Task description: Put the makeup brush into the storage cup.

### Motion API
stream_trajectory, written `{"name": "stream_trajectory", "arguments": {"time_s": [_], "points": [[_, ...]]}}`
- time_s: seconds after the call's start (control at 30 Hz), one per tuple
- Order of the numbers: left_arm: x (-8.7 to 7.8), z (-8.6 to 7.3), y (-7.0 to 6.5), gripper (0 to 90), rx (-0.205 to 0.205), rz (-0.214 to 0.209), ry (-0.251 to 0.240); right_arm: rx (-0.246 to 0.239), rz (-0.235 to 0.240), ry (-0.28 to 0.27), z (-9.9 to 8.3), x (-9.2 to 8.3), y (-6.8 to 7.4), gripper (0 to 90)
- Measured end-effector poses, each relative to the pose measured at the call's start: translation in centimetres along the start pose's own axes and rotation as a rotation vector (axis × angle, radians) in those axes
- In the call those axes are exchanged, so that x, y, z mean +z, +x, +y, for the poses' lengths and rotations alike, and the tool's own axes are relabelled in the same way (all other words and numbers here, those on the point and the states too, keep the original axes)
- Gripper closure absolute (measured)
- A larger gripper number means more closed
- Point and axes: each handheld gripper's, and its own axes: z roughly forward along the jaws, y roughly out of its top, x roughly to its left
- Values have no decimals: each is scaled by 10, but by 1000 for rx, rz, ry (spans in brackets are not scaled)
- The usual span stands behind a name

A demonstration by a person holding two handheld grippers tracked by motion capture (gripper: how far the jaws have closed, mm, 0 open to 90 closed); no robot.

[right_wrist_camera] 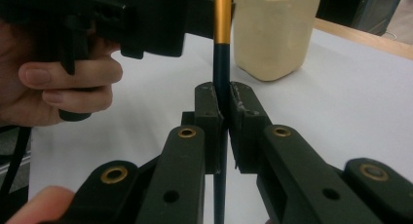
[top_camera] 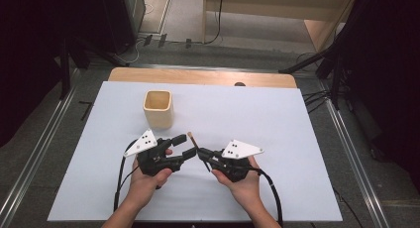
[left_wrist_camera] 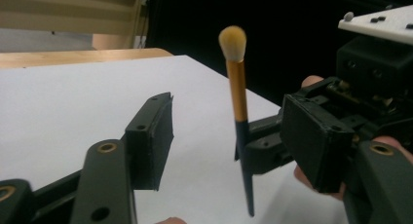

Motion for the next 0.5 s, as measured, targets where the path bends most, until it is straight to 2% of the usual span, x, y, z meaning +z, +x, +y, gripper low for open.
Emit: {"name": "stream_trajectory", "arguments": {"time_s": [0.23, 0.5], "points": [[1, -1, 1, 516, -26, -34, -1, -10, 19, -5, 0, 7, 9, 845], [2, -1, 2, 648, -60, -66, 4, -2, 25, -16, 0, 10, 11, 844]]}}
